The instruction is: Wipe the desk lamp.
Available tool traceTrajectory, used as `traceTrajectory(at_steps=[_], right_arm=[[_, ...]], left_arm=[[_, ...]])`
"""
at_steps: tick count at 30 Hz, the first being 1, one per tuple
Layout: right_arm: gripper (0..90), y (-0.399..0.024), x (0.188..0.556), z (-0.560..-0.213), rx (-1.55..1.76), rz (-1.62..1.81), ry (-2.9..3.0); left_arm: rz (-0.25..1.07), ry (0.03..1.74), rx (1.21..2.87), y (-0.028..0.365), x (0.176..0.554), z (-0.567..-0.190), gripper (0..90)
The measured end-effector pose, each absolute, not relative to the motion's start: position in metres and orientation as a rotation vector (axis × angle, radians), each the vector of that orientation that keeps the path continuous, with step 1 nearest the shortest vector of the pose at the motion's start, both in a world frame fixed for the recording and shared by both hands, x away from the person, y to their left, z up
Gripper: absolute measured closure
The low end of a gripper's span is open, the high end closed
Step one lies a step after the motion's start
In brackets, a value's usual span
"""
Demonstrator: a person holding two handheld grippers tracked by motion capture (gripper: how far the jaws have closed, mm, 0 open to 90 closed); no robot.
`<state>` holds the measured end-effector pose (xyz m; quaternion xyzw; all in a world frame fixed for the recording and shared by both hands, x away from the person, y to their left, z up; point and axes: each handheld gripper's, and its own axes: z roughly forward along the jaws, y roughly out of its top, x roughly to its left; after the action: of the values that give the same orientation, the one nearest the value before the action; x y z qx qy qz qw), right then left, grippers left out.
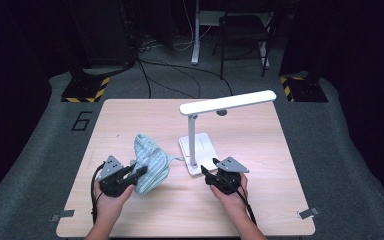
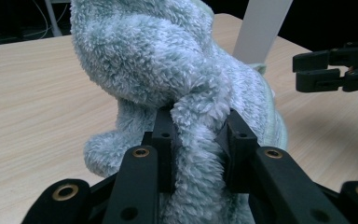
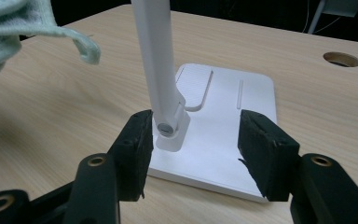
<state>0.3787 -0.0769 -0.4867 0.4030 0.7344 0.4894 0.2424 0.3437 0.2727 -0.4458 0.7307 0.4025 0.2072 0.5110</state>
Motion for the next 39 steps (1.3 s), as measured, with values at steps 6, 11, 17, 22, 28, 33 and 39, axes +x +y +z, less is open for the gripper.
traceTrajectory(at_steps=[6,11,17,22,28,33,39], right_arm=[[48.9,-0.062,0.385,-0.492,1.076,1.324,2.034],[54.3,-0.050,0.391,-0.496,1.070,1.296,2.043],[58.9,-0.037,0.401,-0.498,1.050,1.265,2.058],[60.8,-0.027,0.409,-0.504,1.060,1.213,2.059],[66.5,-0.022,0.415,-0.506,1.065,1.190,2.058],[70.2,-0.020,0.416,-0.508,1.089,1.197,2.053],[73.7,-0.018,0.412,-0.506,1.050,1.154,2.039]], left_arm=[[0.514,0.975,1.740,0.276,0.344,-0.444,70.8],[0.513,0.974,1.735,0.277,0.343,-0.442,70.8],[0.518,0.972,1.720,0.281,0.342,-0.438,70.8],[0.522,0.979,1.701,0.287,0.342,-0.436,70.8],[0.525,0.982,1.692,0.290,0.341,-0.435,70.7],[0.529,0.980,1.689,0.290,0.341,-0.435,70.7],[0.535,0.980,1.686,0.289,0.341,-0.434,70.7]])
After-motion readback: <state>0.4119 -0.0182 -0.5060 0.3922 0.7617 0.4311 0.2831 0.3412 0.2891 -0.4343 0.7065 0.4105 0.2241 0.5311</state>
